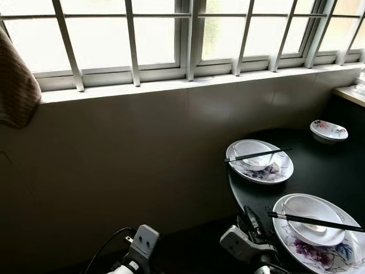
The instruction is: Kitchen organization
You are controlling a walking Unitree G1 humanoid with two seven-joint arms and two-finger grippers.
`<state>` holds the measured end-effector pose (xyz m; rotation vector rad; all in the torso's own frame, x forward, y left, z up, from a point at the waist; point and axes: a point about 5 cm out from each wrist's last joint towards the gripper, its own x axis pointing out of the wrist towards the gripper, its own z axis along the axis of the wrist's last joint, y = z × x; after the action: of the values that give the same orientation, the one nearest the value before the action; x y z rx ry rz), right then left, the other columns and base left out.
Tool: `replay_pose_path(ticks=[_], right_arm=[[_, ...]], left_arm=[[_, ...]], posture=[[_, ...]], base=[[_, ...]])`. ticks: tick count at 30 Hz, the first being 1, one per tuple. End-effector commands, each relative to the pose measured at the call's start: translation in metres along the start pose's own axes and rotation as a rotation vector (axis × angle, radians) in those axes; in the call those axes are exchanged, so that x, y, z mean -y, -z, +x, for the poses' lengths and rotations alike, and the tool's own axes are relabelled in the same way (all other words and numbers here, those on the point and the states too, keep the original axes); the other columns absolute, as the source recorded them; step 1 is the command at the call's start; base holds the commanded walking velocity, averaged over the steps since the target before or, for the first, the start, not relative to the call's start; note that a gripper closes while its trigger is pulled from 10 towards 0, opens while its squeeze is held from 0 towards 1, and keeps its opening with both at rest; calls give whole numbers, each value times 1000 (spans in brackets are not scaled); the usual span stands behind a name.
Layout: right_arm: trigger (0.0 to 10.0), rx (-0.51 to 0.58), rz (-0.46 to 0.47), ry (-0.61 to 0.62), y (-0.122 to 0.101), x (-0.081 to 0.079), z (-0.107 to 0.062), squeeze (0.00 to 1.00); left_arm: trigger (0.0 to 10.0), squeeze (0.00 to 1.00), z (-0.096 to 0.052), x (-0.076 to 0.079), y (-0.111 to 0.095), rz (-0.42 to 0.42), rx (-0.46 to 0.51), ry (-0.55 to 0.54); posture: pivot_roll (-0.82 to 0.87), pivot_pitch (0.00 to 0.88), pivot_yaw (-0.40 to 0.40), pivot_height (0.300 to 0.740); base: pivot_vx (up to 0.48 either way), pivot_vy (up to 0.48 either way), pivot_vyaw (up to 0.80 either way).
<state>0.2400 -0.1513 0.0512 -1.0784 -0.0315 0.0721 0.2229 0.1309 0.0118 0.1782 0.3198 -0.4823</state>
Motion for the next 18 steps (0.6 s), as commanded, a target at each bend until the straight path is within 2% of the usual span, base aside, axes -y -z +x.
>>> replay_pose_path(ticks=[1,4,16,18], right_arm=[[10000,4,-37,6,3,1,-1,0],[10000,-31,-69,42,9,7,1,0],[10000,-109,-81,75,21,15,8,0],[10000,-149,-50,75,27,18,10,0]], left_arm=[[10000,0,0,0,0,-3,-2,4],[10000,0,1,0,-1,-3,0,4],[10000,0,3,0,-2,-6,3,5],[10000,0,4,0,-2,-7,3,6]], posture=[[11,0,1,740],[13,0,-2,740],[12,0,-2,740],[10,0,-5,740]], base=[[0,0,0],[0,0,0],[0,0,0],[0,0,0]])
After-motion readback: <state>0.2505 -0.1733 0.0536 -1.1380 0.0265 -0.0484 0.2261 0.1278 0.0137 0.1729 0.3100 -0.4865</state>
